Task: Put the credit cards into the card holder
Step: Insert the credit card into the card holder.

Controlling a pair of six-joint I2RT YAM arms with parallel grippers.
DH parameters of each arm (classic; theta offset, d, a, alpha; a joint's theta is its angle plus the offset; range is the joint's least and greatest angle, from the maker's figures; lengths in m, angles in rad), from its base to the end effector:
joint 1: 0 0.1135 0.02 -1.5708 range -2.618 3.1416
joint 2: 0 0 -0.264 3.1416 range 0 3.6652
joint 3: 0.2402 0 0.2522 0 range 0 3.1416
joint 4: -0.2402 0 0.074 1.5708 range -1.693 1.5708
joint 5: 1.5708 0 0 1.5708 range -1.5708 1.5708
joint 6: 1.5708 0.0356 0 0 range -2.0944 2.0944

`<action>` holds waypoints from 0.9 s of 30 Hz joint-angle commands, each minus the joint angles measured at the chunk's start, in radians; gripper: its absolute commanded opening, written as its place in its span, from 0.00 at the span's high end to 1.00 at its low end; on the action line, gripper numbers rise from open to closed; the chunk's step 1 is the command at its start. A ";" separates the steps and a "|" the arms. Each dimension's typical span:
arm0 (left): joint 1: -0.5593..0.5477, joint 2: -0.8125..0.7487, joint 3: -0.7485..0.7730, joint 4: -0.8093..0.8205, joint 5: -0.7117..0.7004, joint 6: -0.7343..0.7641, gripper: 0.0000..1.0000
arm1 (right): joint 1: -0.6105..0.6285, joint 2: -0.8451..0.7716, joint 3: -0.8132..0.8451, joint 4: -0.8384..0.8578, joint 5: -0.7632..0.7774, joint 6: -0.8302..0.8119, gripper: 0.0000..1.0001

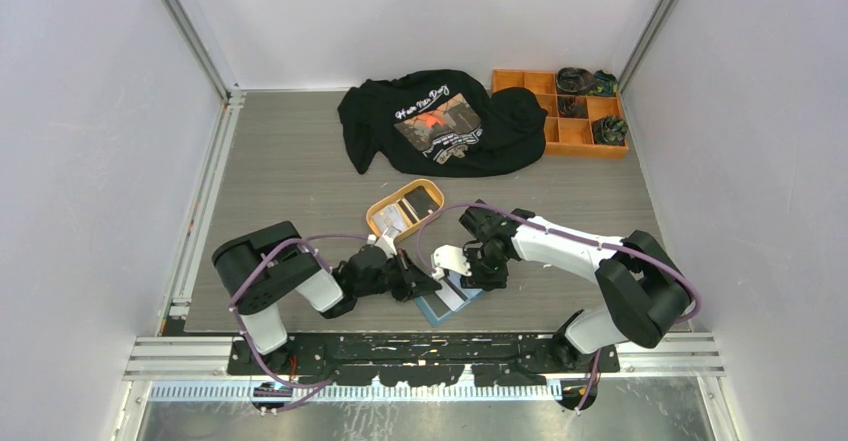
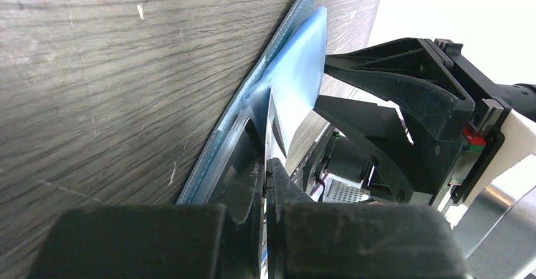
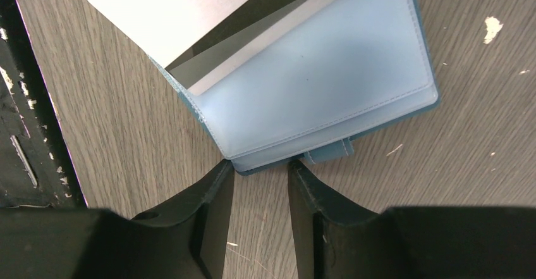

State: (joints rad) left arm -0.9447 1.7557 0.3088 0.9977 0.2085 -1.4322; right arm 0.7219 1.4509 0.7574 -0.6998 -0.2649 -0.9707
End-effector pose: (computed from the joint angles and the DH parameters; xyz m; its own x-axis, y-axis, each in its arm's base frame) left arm 0.1443 -0.2121 0.0901 -0.9285 -0.3695 -0.0354 -0.1274 0.4068 -0.9046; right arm 0.1697 0.1618 0.1585 0.1378 -0.9399 -0.3124 -0.9894 -0.1450 -0.0002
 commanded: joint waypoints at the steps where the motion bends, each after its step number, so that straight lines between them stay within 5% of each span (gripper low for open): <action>1: -0.005 0.053 -0.020 -0.010 -0.016 0.012 1.00 | 0.021 0.025 -0.005 0.066 -0.025 0.006 0.58; 22: 0.006 0.116 0.035 -0.005 -0.028 0.046 0.94 | 0.034 0.009 0.006 0.065 -0.036 0.030 0.58; 27: 0.013 0.119 0.024 0.000 -0.028 0.049 0.93 | 0.029 -0.044 0.031 0.047 -0.009 0.047 0.47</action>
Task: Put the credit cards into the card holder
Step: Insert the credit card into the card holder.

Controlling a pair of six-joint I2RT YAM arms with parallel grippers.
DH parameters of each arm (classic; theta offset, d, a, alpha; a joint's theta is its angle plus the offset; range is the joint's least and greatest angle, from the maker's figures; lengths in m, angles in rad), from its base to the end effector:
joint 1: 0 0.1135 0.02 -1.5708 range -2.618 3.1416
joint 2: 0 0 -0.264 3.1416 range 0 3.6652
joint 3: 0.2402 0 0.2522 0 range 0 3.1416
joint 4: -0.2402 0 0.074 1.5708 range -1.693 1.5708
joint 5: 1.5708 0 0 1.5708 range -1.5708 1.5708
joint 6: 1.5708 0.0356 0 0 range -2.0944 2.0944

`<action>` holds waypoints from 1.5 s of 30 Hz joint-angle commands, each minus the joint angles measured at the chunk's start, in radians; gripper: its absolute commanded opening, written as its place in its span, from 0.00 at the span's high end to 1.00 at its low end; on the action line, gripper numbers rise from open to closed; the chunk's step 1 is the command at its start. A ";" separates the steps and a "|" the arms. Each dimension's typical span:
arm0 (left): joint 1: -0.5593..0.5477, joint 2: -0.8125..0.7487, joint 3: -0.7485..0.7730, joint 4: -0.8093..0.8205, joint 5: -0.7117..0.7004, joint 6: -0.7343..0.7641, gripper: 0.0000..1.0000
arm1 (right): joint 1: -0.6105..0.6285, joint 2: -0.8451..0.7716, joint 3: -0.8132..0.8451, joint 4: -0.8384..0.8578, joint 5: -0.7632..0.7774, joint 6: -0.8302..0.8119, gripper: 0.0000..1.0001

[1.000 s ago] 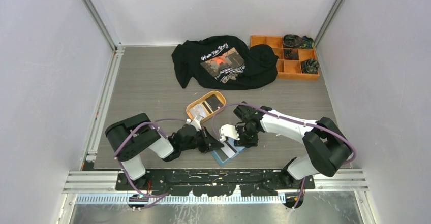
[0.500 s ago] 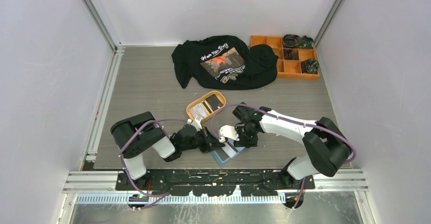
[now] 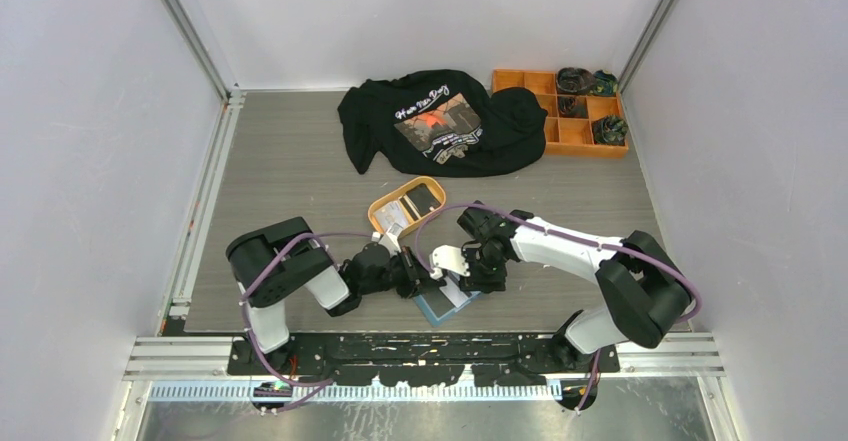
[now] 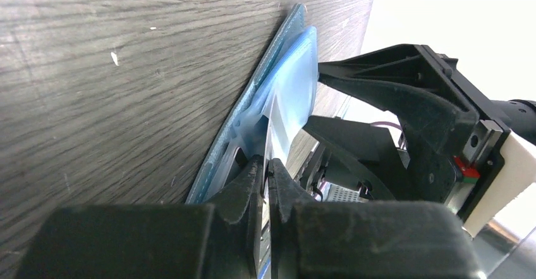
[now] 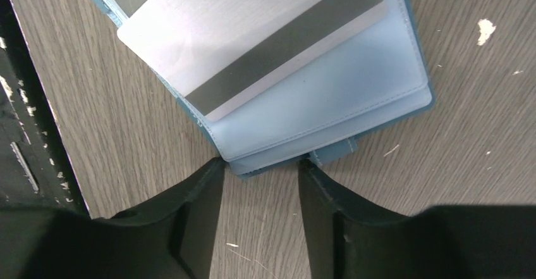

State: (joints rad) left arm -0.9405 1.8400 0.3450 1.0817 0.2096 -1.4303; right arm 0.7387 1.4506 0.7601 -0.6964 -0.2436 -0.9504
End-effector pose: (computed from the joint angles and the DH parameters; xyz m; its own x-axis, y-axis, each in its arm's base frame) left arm 0.1521 -0.2211 0.0846 -0.9267 -0.3729 -0.0455 -0.1080 0.3804 -0.9185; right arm 0.1682 0.1648 0.1591 0.1356 -0.9445 -0.2992 -0.9903 -0.1387 -0.0109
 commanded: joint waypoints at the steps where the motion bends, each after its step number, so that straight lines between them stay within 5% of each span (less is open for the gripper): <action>1: 0.010 0.034 -0.017 -0.082 -0.029 0.047 0.92 | 0.006 -0.069 0.029 0.043 -0.032 0.030 0.43; 8: 0.011 0.045 -0.023 -0.068 -0.027 0.046 0.91 | -0.003 -0.199 0.038 -0.016 -0.138 0.027 0.33; 15: 0.011 0.071 -0.012 -0.036 -0.019 0.042 0.90 | 0.095 -0.217 0.042 -0.006 -0.314 0.053 0.62; 23: 0.012 0.082 -0.018 -0.011 -0.016 0.035 0.89 | 0.309 -0.088 0.054 0.162 -0.105 0.186 0.88; 45: 0.012 0.107 -0.023 0.030 -0.009 0.029 0.84 | 0.369 0.016 0.046 0.228 0.141 0.187 0.90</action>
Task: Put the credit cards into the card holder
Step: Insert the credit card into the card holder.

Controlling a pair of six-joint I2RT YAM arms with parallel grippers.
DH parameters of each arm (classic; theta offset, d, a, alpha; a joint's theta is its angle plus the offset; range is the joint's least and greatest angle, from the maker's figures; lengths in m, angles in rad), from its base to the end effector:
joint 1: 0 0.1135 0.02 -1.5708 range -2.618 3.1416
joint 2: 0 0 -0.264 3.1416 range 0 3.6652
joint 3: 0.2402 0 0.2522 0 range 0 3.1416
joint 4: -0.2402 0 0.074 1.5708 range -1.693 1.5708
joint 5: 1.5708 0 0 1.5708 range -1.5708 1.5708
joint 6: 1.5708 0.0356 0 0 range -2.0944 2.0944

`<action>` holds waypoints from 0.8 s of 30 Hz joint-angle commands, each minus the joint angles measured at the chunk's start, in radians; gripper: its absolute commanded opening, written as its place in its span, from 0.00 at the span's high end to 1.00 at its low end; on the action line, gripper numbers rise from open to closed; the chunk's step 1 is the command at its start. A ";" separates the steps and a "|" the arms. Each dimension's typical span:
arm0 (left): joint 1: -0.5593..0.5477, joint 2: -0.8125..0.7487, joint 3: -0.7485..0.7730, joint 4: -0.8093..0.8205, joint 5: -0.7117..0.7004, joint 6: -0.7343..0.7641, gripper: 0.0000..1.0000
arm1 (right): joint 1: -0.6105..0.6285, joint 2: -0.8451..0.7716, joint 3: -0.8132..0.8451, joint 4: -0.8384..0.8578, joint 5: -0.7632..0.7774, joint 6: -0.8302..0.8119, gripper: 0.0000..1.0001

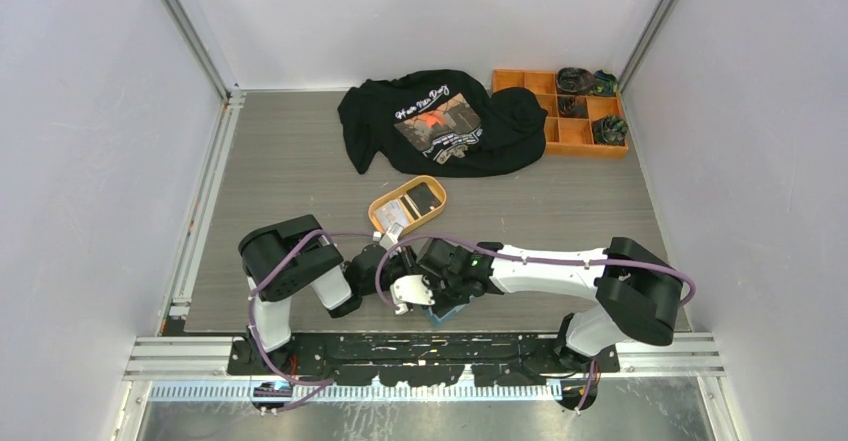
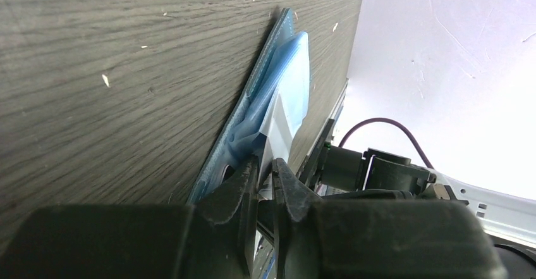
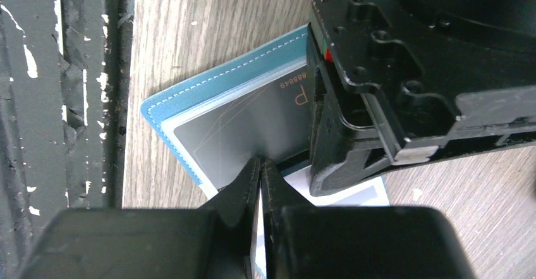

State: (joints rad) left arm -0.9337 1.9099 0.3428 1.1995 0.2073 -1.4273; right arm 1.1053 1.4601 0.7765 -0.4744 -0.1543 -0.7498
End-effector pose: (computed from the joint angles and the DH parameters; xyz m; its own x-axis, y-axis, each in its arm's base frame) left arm 0.1549 -0.2216 0.0786 -0.9222 -0.3820 -0.0602 -0.0827 0.3471 -0.9342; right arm 0.1129 0.2370 0.1677 0.3197 -0.8637 -0.3895 -0.9467 -0.2735 -0.1704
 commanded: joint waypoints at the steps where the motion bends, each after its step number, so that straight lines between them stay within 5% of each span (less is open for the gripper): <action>1: 0.005 0.036 -0.022 -0.087 -0.007 0.027 0.84 | 0.000 0.007 0.029 0.002 0.064 -0.019 0.90; 14: 0.006 0.036 -0.024 -0.071 -0.006 0.026 0.80 | -0.132 -0.062 0.026 -0.052 0.060 -0.021 0.90; 24: 0.012 -0.105 -0.045 -0.165 -0.017 0.069 0.78 | -0.302 -0.173 0.070 -0.143 -0.236 0.037 0.82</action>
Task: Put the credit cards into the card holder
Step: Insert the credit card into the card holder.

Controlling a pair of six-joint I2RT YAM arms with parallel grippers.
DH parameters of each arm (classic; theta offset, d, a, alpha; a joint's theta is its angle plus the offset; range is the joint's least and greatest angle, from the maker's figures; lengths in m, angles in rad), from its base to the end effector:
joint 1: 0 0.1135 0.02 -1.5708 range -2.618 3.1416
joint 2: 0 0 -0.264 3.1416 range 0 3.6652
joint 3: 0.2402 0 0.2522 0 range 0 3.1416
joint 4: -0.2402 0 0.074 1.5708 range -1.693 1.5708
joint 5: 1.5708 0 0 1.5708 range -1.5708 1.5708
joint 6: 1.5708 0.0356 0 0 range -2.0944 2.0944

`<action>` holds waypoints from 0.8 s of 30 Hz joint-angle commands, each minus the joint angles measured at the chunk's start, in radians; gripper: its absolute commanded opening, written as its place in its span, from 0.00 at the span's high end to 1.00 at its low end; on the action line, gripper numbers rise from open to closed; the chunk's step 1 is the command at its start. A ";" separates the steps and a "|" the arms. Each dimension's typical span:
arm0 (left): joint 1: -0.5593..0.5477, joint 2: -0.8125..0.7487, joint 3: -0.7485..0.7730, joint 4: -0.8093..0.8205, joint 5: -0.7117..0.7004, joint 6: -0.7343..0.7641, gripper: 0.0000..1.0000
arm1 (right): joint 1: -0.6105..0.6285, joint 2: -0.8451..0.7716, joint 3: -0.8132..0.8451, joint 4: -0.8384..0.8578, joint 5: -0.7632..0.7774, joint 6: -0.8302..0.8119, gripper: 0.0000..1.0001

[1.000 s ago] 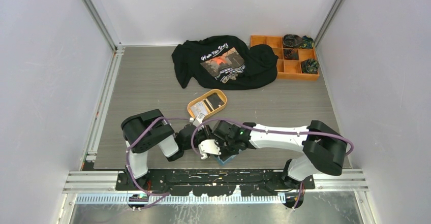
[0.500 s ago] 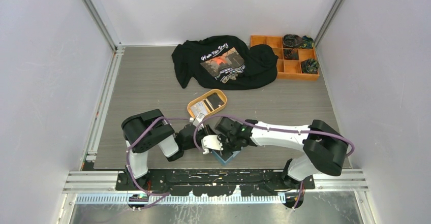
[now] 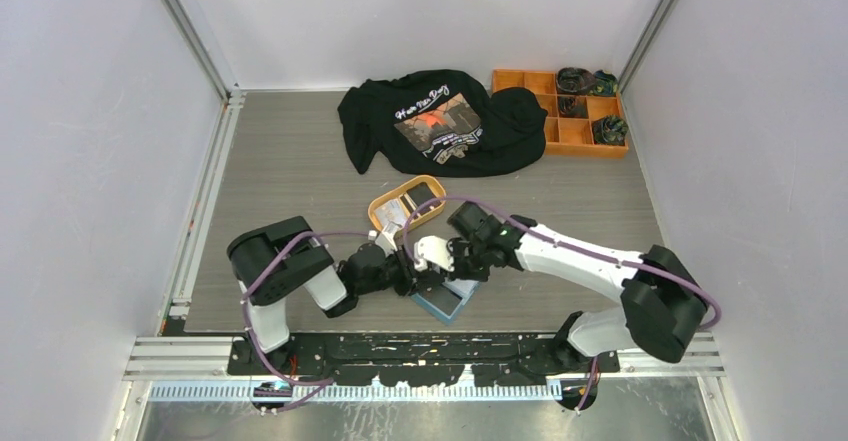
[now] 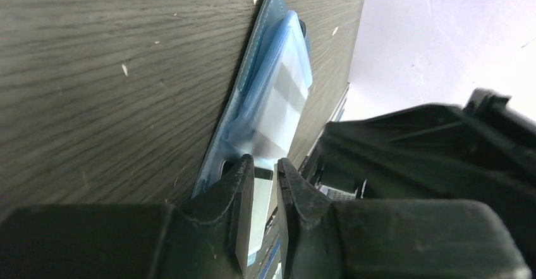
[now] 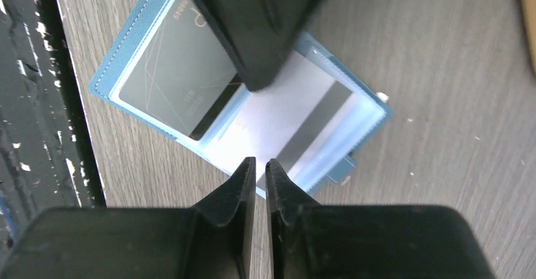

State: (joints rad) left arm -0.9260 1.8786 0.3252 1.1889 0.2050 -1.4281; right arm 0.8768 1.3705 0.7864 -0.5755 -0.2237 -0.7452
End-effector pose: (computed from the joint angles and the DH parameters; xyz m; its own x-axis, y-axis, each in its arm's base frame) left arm 0.1540 -0.2169 0.0824 -0.9182 -0.3915 -0.0610 -0.0845 0.3441 -0.9351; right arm 0.1528 0.1960 0.1875 0.1158 -0.8946 -0.4317 -0.9901 -0.0695 -0.1216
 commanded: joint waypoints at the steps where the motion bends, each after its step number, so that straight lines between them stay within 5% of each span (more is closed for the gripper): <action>1: 0.004 -0.100 -0.028 -0.188 -0.017 0.080 0.78 | -0.094 -0.099 0.060 -0.049 -0.199 0.033 0.81; 9: 0.004 -0.312 -0.014 -0.491 -0.045 0.168 0.78 | -0.103 -0.123 0.019 -0.042 -0.371 0.015 0.77; 17: 0.004 -0.662 -0.016 -0.862 -0.151 0.298 0.84 | 0.083 0.048 0.030 0.099 -0.069 0.066 0.89; 24: 0.004 -0.798 -0.071 -0.889 -0.176 0.309 0.87 | 0.094 0.100 0.029 0.142 0.009 0.086 0.90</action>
State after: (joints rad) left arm -0.9245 1.1053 0.2813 0.3527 0.0658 -1.1576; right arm 0.9691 1.4624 0.8040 -0.5003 -0.2878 -0.6804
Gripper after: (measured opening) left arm 0.133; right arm 0.101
